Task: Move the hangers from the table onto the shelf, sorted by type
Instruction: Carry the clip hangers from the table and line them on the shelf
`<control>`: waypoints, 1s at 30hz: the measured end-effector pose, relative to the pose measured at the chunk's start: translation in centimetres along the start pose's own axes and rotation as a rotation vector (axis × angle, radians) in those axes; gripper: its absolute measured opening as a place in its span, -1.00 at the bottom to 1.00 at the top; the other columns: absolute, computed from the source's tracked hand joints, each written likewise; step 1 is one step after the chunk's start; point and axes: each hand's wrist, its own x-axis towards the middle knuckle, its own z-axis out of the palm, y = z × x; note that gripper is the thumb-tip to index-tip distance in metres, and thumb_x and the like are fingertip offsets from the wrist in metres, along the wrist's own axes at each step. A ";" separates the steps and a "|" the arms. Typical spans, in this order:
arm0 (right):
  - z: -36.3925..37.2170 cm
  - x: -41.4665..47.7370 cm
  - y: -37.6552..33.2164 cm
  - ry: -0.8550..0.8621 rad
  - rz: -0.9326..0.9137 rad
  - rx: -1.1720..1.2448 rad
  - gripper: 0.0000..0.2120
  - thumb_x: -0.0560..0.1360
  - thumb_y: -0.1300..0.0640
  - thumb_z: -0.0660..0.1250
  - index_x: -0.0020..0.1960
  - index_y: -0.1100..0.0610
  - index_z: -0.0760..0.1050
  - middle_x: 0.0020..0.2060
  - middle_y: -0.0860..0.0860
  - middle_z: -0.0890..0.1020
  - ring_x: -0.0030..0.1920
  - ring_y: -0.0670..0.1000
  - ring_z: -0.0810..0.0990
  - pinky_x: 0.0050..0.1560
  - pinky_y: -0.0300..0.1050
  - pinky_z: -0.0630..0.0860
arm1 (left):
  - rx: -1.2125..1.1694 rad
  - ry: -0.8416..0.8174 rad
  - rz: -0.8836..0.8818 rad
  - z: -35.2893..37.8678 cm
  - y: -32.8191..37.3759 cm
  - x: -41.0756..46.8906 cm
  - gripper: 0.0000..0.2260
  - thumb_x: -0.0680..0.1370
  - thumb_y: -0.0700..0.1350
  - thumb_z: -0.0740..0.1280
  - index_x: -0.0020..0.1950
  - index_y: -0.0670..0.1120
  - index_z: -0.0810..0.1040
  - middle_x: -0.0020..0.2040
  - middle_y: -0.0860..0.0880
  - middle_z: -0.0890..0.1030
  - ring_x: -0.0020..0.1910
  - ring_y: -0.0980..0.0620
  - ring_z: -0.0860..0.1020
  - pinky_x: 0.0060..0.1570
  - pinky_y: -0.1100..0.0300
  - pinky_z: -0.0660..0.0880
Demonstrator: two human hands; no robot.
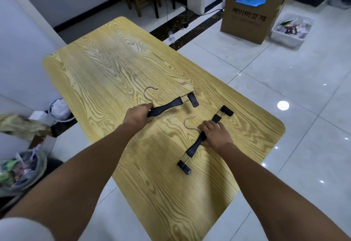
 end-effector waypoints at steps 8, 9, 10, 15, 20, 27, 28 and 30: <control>1.1 0.8 -0.2 0.093 -0.079 -0.153 -0.56 0.55 0.03 0.23 0.36 0.18 0.29 0.30 0.11 0.39 0.33 0.13 0.34 0.43 0.01 0.12 | 0.018 0.023 0.004 -0.6 -0.4 0.7 -0.79 0.52 -0.06 0.30 0.14 -0.03 0.48 0.04 -0.01 0.61 0.04 -0.10 0.58 -0.12 0.11 0.36; 1.0 0.7 -0.3 0.079 -0.093 -0.171 -0.51 0.52 -0.04 0.28 0.34 0.20 0.32 0.26 0.12 0.42 0.30 0.14 0.38 0.40 0.02 0.17 | 0.016 0.028 0.006 -0.9 -0.5 0.7 -0.79 0.51 -0.06 0.31 0.14 -0.03 0.48 0.04 -0.01 0.61 0.04 -0.10 0.58 -0.12 0.11 0.36; 1.0 0.6 -0.5 0.072 -0.108 -0.182 -0.45 0.46 -0.11 0.33 0.31 0.21 0.38 0.21 0.12 0.47 0.24 0.15 0.43 0.36 0.02 0.23 | 0.011 0.034 0.006 -1.2 -0.6 0.7 -0.79 0.51 -0.06 0.31 0.13 -0.03 0.48 0.04 -0.01 0.61 0.04 -0.10 0.58 -0.12 0.11 0.36; 1.3 -0.4 -1.3 0.196 -0.109 -0.122 -0.41 0.09 -0.33 0.52 -0.17 0.14 0.58 -0.28 0.04 0.61 -0.26 0.08 0.61 -0.10 -0.02 0.56 | 0.001 0.082 0.008 -2.7 -0.9 0.4 -0.81 0.51 -0.07 0.30 0.11 -0.03 0.48 0.03 0.00 0.60 0.01 -0.10 0.58 -0.15 0.13 0.33; -1.4 -1.4 -2.6 0.234 -0.125 0.000 -0.45 0.40 -0.30 0.26 0.01 0.19 0.50 -0.08 0.10 0.58 -0.05 0.14 0.57 0.07 0.03 0.46 | -0.005 0.120 -0.015 -4.7 -1.6 -0.8 -0.83 0.52 -0.06 0.28 0.10 -0.03 0.47 0.00 0.00 0.60 -0.02 -0.10 0.57 -0.18 0.14 0.32; -5.8 -1.3 -4.9 0.452 -0.253 -0.153 -0.48 0.15 -0.32 0.46 -0.21 0.11 0.52 -0.30 0.01 0.57 -0.33 0.05 0.55 -0.34 -0.11 0.49 | 0.009 0.179 -0.135 -7.8 -3.7 -4.4 -0.83 0.51 -0.09 0.27 0.09 -0.05 0.47 0.01 -0.02 0.61 0.00 -0.14 0.57 -0.17 0.13 0.33; -6.2 -1.2 -5.3 0.489 -0.283 -0.168 -0.48 0.17 -0.34 0.44 -0.21 0.10 0.53 -0.29 0.00 0.57 -0.32 0.05 0.55 -0.33 -0.11 0.49 | 0.008 0.187 -0.159 -8.2 -4.2 -5.1 -0.84 0.51 -0.10 0.27 0.08 -0.05 0.48 0.00 -0.03 0.61 -0.02 -0.15 0.57 -0.18 0.13 0.33; -7.7 -1.2 -6.5 0.546 -0.348 -0.188 -0.48 0.21 -0.37 0.39 -0.20 0.10 0.52 -0.28 -0.01 0.57 -0.31 0.04 0.55 -0.30 -0.11 0.48 | 0.007 0.201 -0.220 -8.9 -5.4 -6.9 -0.85 0.50 -0.11 0.28 0.06 -0.06 0.47 -0.03 -0.04 0.61 -0.05 -0.15 0.57 -0.21 0.14 0.32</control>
